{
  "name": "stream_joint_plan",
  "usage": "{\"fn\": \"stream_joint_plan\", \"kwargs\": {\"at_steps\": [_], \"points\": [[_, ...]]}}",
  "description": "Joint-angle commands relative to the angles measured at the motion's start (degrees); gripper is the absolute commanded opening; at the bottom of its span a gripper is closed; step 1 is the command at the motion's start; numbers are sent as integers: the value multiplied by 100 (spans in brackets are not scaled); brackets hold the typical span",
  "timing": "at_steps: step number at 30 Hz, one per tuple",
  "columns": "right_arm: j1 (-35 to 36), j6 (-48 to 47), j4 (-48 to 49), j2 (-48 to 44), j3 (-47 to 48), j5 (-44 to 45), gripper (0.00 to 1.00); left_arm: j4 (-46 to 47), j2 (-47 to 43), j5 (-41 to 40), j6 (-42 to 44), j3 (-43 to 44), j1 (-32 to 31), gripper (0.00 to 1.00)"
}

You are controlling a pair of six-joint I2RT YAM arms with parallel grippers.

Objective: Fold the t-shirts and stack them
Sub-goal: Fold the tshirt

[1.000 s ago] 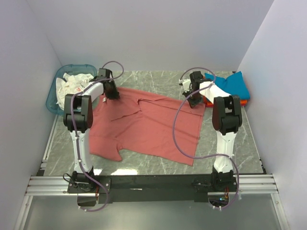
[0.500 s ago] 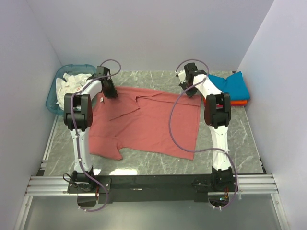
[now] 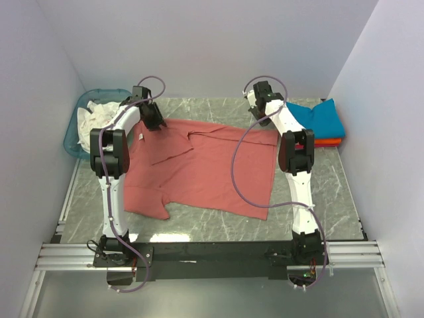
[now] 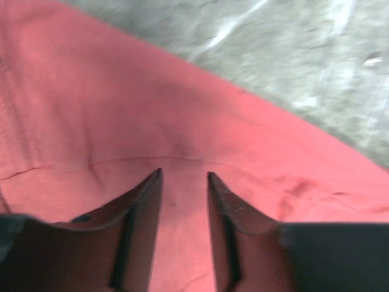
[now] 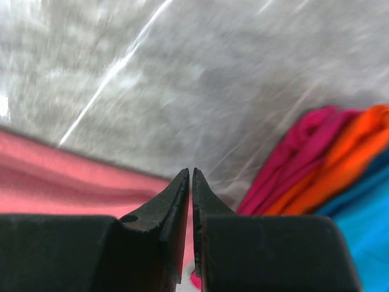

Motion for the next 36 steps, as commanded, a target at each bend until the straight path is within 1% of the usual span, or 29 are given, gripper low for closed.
{"fn": "stream_joint_plan", "kwargs": {"at_steps": [1, 4, 6, 7, 9, 10, 11, 12, 13, 14, 15, 16, 17, 18, 19, 20, 21, 22, 23, 24, 25, 26, 28, 32, 33, 36], "points": [[-50, 16, 425, -339, 32, 151, 13, 159, -156, 373, -117, 356, 4, 44], [-42, -2, 891, -1157, -619, -120, 17, 414, -560, 541, -91, 295, -49, 50], [-33, 24, 822, -1483, -709, -392, 20, 581, -981, 585, -56, 242, -110, 53], [-33, 85, 752, -1780, -727, -672, 21, 625, -1131, 594, -29, 207, -128, 54], [-15, 147, 490, -2229, -814, -1103, 23, 713, -1710, 515, 111, 14, -163, 56], [-24, 243, 409, -2423, -1050, -1593, 25, 801, -1956, 436, 164, -126, -172, 57], [-24, 296, 339, -2634, -1287, -1833, 29, 836, -2481, 227, 269, -493, -172, 58], [-33, 340, 364, -3097, -1585, -2061, 32, 854, -2790, 86, 296, -740, -163, 59], [-68, 462, 408, -3345, -2293, -2325, 36, 967, -3116, -38, 314, -1352, -155, 61], [-111, 516, 469, -3574, -2657, -2797, 41, 1047, -3815, -283, 296, -1723, -146, 63], [-225, 560, 487, -3933, -3008, -3063, 43, 1143, -4196, -372, 287, -2119, -94, 65], [-287, 613, 462, -4102, -3621, -3248, 44, 1257, -4583, -460, 279, -2523, -67, 72], [-349, 604, 400, -4252, -3949, -3581, 45, 1372, -5317, -557, 244, -3284, -32, 76], [-532, 587, 408, -4540, -4292, -3723, 45, 1434, -5690, -801, 226, -3640, 21, 80], [-612, 595, 452, -4700, -4956, -3838, 45, 1478, -6042, -899, 252, -4252, 56, 90], [-700, 604, 505, -4849, -5311, -3970, 47, 1452, -6672, -1022, 296, -4519, 74, 96], [-788, 604, 549, -5094, -5628, -4145, 48, 1426, -6957, -1136, 296, -4748, 144, 99], [-902, 622, 584, -5193, -6162, -4173, 49, 1382, -7221, -1338, 305, -5116, 188, 99], [-955, 648, 663, -5272, -6419, -4199, 50, 1312, -7641, -1366, 331, -5241, 232, 99], [-999, 709, 733, -5394, -6648, -4199, 51, 1163, -7828, -1270, 331, -5356, 328, 100], [-1034, 875, 829, -5448, -7007, -4139, 53, 1092, -7995, -1200, 314, -5575, 337, 99], [-1035, 964, 1004, -5466, -7133, -4068, 54, 1057, -8284, -1199, 253, -5681, 338, 99], [-1193, 1174, 1111, -5422, -7344, -3945, 56, 960, -8523, -989, 156, -5962, 338, 99], [-1281, 1579, 1279, -5107, -7336, -3656, 59, 872, -9006, -831, -160, -6314, 338, 99], [-1281, 1623, 1226, -4897, -7301, -3620, 59, 872, -9060, -813, -213, -6376, 338, 99], [-1272, 1720, 1165, -4588, -7204, -3742, 59, 793, -9174, -821, -336, -6552, 338, 100]]}}
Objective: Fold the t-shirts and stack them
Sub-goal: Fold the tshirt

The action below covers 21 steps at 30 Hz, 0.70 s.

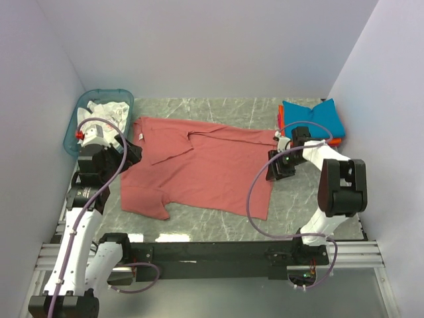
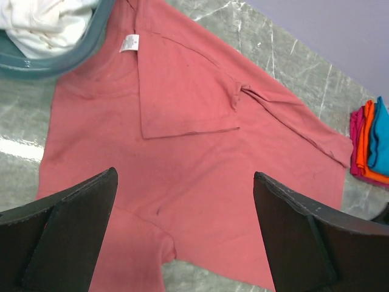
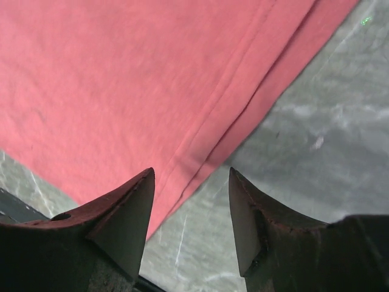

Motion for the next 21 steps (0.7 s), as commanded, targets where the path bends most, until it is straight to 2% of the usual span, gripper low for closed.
{"fn": "stream_joint_plan", "kwargs": {"at_steps": [1, 9, 11, 12, 15, 16, 19, 21], "points": [[-24, 317, 159, 359, 170, -66, 59, 41, -193, 132, -256, -154, 14, 99], [116, 370, 124, 632, 188, -128, 54, 102, -343, 211, -388, -410, 14, 99], [161, 379, 115, 676, 162, -110, 48, 111, -334, 220, -431, -445, 14, 99], [161, 379, 98, 711, 170, -67, 45, 111, -343, 220, -440, -445, 14, 100], [161, 423, 71, 755, 214, 56, 28, 94, -387, 202, -432, -472, 14, 100], [161, 440, 71, 755, 240, 135, 18, 93, -396, 211, -423, -463, 14, 100], [152, 502, 62, 720, 302, 354, 3, 50, -422, 264, -370, -454, 14, 99], [64, 493, 71, 685, 363, 530, 0, 23, -448, 281, -353, -463, 14, 100]]}}
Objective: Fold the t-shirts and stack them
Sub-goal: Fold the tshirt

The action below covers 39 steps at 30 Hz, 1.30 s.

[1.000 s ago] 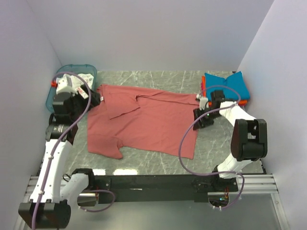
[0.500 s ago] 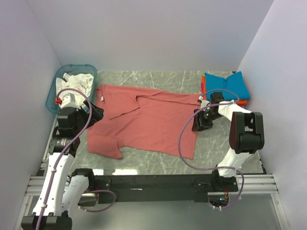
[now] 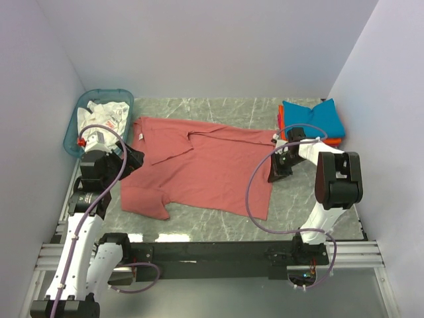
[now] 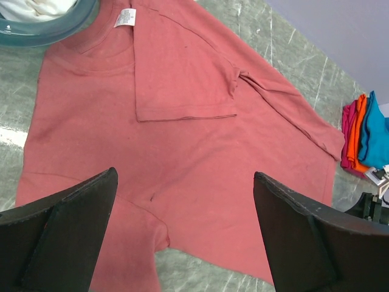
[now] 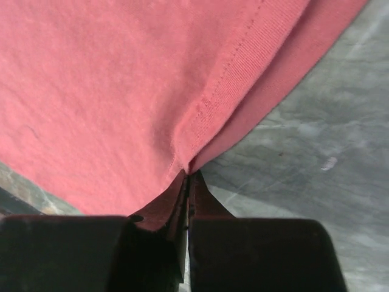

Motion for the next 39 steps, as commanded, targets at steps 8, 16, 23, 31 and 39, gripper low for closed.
{"fn": "stream_joint_plan", "kwargs": {"at_steps": [8, 16, 23, 31, 39], "points": [[-487, -444, -402, 813, 1376, 997, 0, 144, -114, 321, -78, -120, 16, 100], [-663, -936, -1106, 1501, 2265, 788, 0, 319, 61, 637, -402, -357, 16, 99], [-812, -1279, -913, 923, 1782, 892, 12, 925, 930, 1041, -684, -647, 16, 93], [-839, -1771, -878, -176, 1430, 805, 51, 1533, 3404, 771, -474, 879, -159, 69], [-839, -2106, -799, -925, 1140, -381, 39, 883, 6378, 286, 28, 3979, -783, 49]]}}
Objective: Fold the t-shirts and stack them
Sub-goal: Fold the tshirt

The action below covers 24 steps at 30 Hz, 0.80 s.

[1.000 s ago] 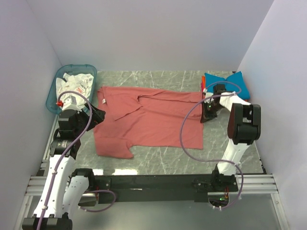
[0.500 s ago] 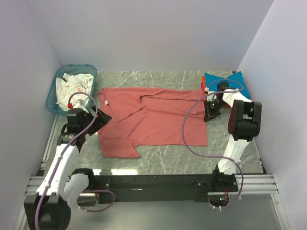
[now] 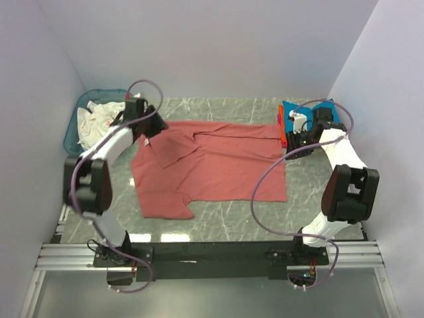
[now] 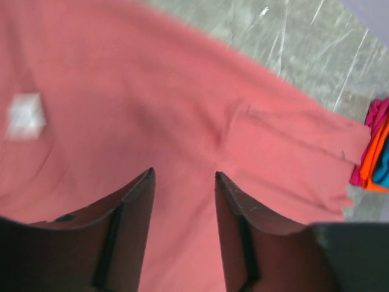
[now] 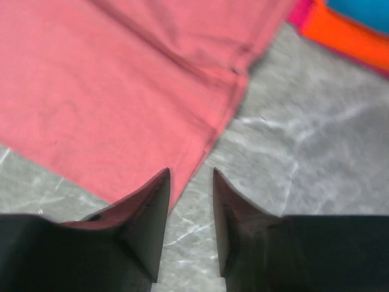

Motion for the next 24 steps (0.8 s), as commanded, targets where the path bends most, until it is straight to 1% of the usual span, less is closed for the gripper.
{"fn": "stream_joint_plan", "kwargs": {"at_steps": [1, 3, 4, 9, 13, 18, 24], "points": [[-19, -176, 28, -83, -117, -912, 31, -387, 1240, -127, 338, 1179, -95, 46], [-19, -141, -95, 48, -47, -1142, 19, -538, 1718, -74, 382, 1880, -95, 42], [-19, -123, -87, 75, -46, -1204, 18, -643, 2085, -21, 408, 2050, -104, 41], [-19, 43, 80, 128, -143, -1451, 17, -924, 2888, 6, 444, 3016, -113, 38], [-19, 105, 115, 171, -143, -1539, 17, -1074, 3423, -135, 470, 3431, -104, 38], [-28, 97, 80, 277, -12, -1408, 17, -1363, 3829, -442, 479, 3957, -78, 38], [-19, 184, 63, 435, 339, -1249, 17, -1610, 4339, -416, 365, 4572, 151, 38]]}}
